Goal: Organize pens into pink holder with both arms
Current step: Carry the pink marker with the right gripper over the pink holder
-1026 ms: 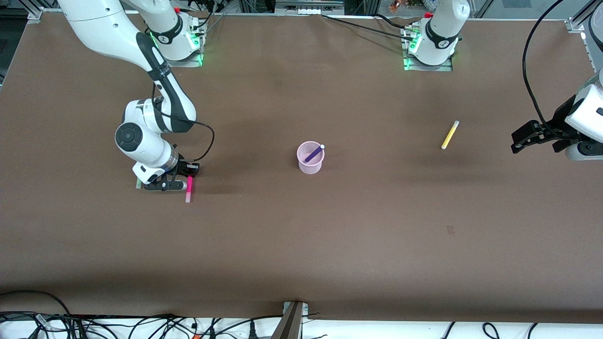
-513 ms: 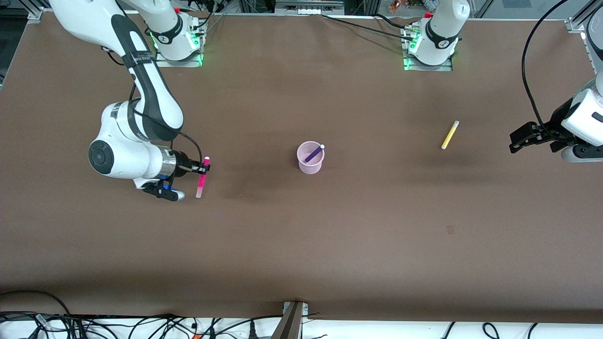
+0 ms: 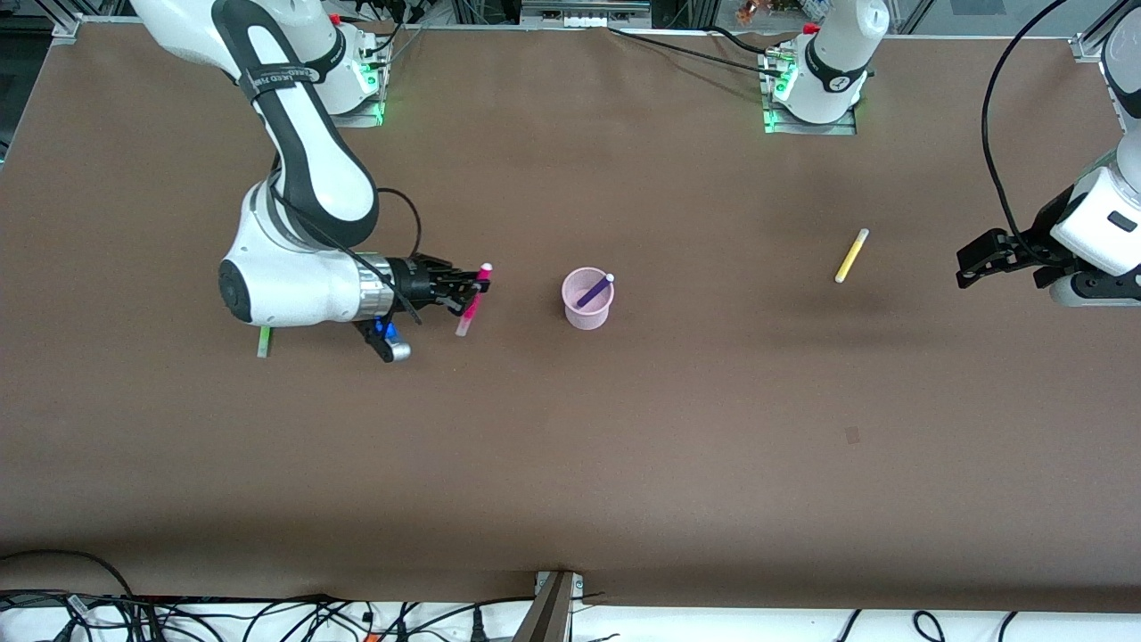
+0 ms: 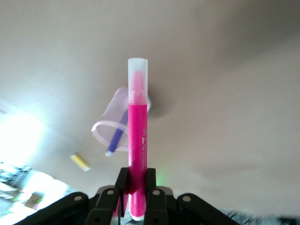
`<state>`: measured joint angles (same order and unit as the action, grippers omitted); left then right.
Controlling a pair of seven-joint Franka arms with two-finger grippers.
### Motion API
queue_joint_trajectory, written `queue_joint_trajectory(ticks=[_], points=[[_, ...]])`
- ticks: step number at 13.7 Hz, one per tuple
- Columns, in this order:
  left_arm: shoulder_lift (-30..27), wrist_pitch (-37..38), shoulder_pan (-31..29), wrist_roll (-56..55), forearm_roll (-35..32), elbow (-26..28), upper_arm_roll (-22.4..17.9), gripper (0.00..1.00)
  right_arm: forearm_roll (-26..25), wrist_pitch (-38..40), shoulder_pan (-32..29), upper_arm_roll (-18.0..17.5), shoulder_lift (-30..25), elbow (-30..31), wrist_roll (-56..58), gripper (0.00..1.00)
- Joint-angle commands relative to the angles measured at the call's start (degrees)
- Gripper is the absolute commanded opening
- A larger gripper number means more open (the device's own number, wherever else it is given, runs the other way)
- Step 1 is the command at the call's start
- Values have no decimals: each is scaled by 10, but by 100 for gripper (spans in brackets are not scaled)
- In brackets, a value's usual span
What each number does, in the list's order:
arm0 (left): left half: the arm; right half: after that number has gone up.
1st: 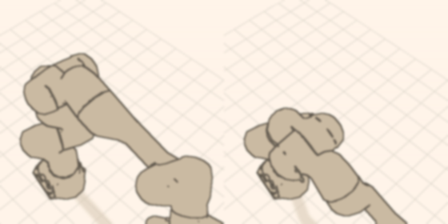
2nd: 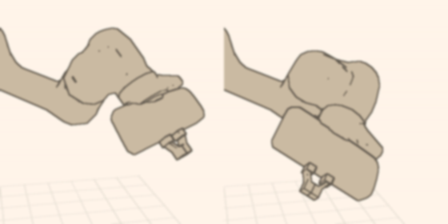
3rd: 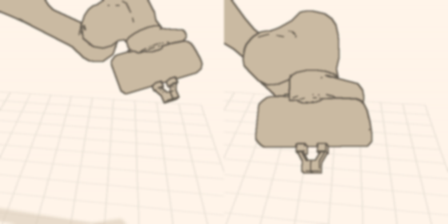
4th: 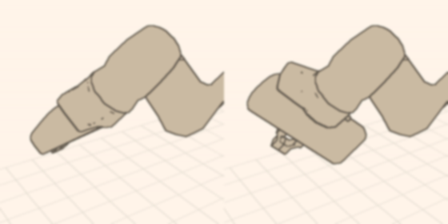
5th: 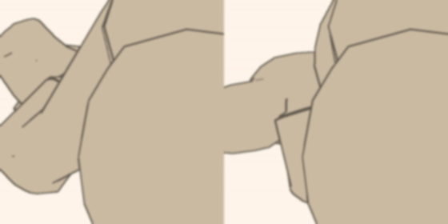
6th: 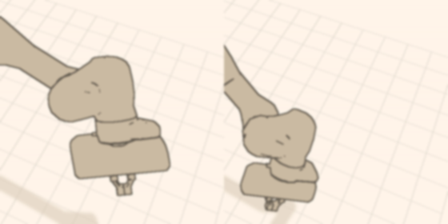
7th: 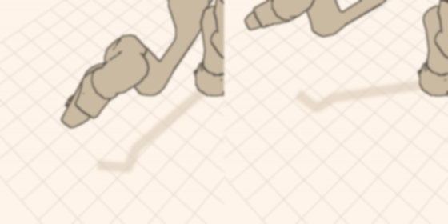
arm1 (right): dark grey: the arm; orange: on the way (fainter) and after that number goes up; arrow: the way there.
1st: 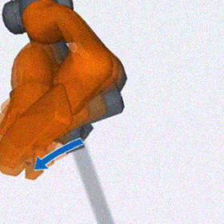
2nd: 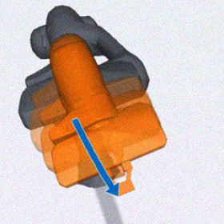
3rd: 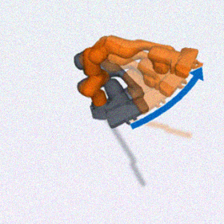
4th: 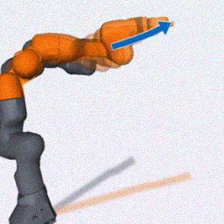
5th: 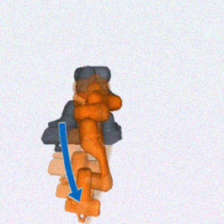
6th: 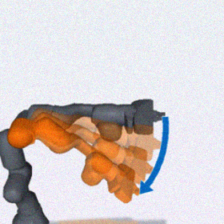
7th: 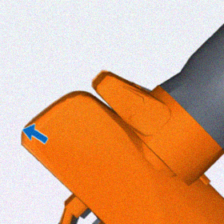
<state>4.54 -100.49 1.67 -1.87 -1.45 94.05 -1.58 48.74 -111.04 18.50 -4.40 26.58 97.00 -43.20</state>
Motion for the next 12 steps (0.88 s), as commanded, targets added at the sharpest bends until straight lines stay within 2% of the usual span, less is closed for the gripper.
queue_joint_trajectory(ticks=[1, 4, 6, 8, 10, 12], points=[[1, 11, -8, 17, 5, -10, 1, 100, 70, -26, 29, -7, 2, -9, -93, 0], [22, 13, -7, 14, -2, -27, -2, 100, 158, -46, 66, -7, 8, -8, -124, 0], [23, 14, -4, 18, -40, -29, 2, 100, 194, -72, 91, -7, 21, -8, -126, 0], [24, 12, -2, 48, -41, -40, 1, 100, 240, -114, 112, -7, 40, -9, -125, 0], [51, 12, -10, 54, -37, -48, -2, 100, 247, -139, 125, -7, 62, -23, -125, 0], [50, 12, -11, 53, -32, -51, -5, 100, 248, -140, 128, -7, 79, -36, -125, 0]])
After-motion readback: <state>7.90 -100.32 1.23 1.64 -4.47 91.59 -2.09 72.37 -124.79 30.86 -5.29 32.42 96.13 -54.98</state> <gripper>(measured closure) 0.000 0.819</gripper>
